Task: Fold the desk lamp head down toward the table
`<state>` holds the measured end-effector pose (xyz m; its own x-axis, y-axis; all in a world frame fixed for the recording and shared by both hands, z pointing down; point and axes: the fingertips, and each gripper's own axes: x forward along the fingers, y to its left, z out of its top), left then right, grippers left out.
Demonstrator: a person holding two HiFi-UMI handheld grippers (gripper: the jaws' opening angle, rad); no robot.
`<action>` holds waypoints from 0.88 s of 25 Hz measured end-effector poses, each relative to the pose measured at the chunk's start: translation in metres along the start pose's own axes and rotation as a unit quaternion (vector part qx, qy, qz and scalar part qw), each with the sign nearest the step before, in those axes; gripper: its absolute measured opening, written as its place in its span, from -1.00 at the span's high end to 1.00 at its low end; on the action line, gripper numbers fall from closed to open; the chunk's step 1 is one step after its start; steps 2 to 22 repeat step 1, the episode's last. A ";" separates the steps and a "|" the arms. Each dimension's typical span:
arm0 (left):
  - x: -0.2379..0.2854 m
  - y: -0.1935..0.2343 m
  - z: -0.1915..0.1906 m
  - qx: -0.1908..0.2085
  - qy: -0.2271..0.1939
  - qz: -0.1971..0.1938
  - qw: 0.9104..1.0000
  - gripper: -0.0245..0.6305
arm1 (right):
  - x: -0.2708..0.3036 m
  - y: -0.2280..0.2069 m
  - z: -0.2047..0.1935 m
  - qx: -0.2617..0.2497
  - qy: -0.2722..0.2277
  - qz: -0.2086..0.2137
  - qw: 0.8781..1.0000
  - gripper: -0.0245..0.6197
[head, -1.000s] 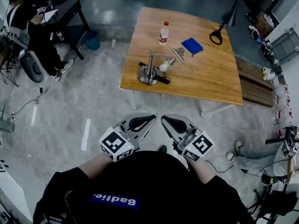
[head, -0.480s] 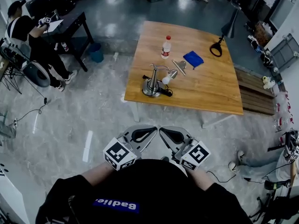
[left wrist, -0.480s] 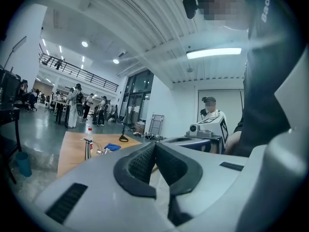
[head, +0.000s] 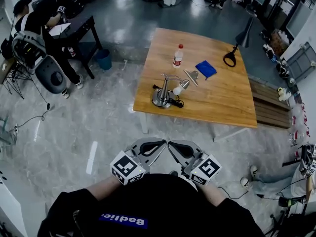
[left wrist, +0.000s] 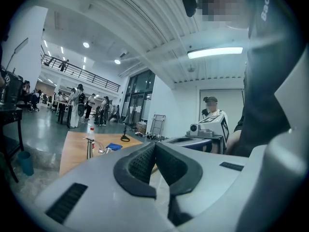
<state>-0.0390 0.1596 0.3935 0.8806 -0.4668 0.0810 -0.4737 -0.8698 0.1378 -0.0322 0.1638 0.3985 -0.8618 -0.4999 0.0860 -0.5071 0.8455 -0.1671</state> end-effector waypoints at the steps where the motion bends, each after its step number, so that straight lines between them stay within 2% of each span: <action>1: 0.000 0.000 0.000 0.000 0.000 0.000 1.000 0.90 | 0.001 0.001 0.000 0.000 0.001 0.002 1.000 0.91; 22: 0.000 0.000 0.000 0.000 0.000 0.000 1.000 0.90 | 0.001 0.001 0.000 0.000 0.001 0.002 1.000 0.91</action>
